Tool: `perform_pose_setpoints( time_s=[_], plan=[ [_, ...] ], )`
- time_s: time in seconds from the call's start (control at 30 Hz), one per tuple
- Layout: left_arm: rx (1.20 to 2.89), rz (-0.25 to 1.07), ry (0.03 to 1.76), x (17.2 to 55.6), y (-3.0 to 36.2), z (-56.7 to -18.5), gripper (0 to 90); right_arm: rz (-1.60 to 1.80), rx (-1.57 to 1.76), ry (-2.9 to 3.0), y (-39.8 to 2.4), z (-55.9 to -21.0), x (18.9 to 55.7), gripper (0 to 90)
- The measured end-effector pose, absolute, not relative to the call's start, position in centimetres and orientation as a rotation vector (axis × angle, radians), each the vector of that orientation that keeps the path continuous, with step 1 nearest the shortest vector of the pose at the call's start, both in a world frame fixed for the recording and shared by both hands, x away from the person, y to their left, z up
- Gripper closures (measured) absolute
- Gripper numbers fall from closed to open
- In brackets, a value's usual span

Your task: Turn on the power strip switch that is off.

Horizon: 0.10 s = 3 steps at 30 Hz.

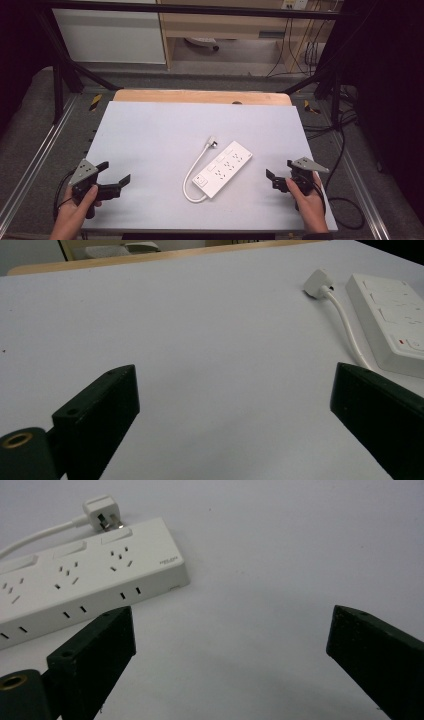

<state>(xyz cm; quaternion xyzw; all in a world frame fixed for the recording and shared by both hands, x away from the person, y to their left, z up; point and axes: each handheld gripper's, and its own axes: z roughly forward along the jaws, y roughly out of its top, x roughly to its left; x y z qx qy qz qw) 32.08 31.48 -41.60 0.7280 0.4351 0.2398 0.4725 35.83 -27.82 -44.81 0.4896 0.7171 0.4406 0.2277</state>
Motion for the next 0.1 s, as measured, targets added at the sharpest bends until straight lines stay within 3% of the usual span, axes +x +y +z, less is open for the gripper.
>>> perform_pose_setpoints(
  time_s=[0.1],
  plan=[
    [1.781,0.584,1.063,32.10,31.41,-41.60,5.5,1.186,1.351,1.998,-27.55,-45.12,36.02,6.0]
  ],
)
